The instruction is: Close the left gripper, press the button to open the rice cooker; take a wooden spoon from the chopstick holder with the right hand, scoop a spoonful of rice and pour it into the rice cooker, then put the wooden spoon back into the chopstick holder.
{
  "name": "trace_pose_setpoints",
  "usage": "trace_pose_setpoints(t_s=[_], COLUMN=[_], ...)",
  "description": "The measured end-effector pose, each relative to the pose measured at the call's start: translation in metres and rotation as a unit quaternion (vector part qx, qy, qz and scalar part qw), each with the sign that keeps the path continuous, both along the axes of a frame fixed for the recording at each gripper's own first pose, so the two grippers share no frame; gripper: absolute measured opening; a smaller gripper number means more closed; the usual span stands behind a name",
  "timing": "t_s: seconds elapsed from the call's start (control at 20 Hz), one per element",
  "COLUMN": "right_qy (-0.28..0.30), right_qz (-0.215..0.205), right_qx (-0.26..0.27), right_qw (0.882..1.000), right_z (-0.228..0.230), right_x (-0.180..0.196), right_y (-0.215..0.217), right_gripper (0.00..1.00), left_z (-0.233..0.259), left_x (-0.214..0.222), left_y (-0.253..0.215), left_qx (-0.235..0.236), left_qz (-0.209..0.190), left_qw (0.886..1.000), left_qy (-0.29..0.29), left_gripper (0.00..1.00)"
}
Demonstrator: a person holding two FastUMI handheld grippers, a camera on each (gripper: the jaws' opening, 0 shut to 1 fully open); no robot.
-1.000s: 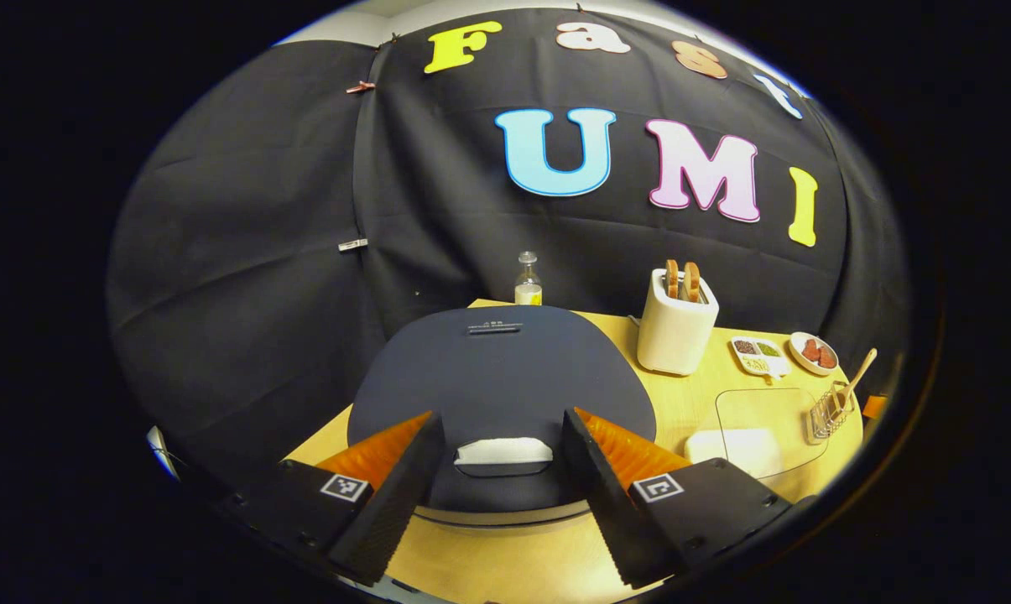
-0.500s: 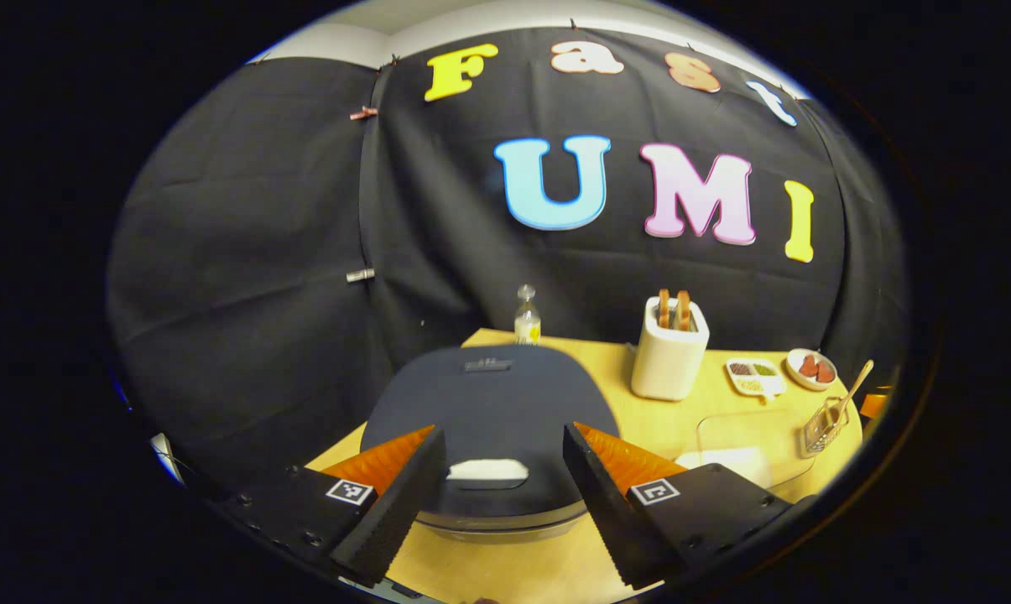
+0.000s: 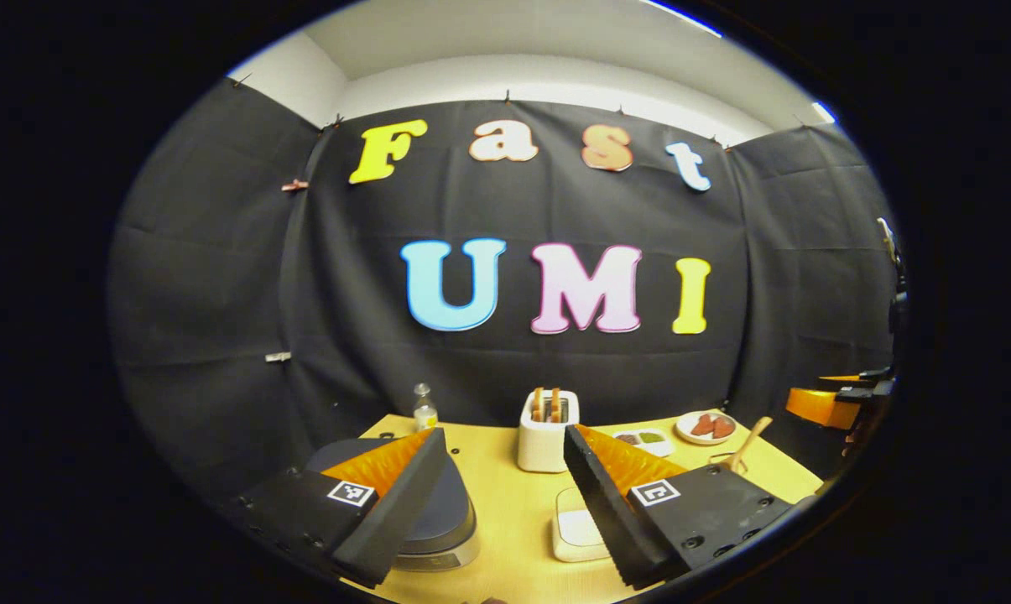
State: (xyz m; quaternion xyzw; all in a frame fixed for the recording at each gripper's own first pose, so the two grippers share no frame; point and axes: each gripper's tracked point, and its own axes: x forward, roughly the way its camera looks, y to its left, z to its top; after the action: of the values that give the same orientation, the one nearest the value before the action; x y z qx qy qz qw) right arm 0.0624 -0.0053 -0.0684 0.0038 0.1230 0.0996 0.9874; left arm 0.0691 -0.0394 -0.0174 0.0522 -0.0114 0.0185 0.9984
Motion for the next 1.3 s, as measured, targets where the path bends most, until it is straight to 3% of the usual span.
trace_pose_setpoints(t_s=[0.15, 0.35, 0.65, 0.7, 1.3], right_qy=[-0.009, 0.006, -0.006, -0.003, 0.016], right_qz=[-0.012, -0.033, -0.046, -0.047, -0.062], right_qx=[-0.018, -0.019, -0.004, 0.001, 0.002], right_qw=[1.0, 0.999, 0.999, 0.999, 0.998], right_z=[0.003, -0.004, 0.007, 0.006, -0.01], right_x=[-0.042, -0.079, -0.086, -0.087, -0.098], right_y=[-0.001, -0.001, 0.008, 0.01, 0.005], right_gripper=[0.98, 0.98, 0.98, 0.98, 0.98], left_z=[-0.014, -0.026, -0.013, -0.014, -0.039], left_x=[-0.026, -0.045, -0.053, -0.054, -0.06], left_y=[-0.01, 0.002, 0.023, 0.024, 0.009], left_qx=[-0.029, -0.063, -0.037, -0.037, -0.002], left_qz=[-0.035, -0.043, -0.037, -0.038, -0.053], left_qw=[0.999, 0.997, 0.999, 0.999, 0.998], left_qy=[0.014, 0.03, 0.01, 0.009, 0.031], left_gripper=[0.95, 0.95, 0.95, 0.92, 0.95])
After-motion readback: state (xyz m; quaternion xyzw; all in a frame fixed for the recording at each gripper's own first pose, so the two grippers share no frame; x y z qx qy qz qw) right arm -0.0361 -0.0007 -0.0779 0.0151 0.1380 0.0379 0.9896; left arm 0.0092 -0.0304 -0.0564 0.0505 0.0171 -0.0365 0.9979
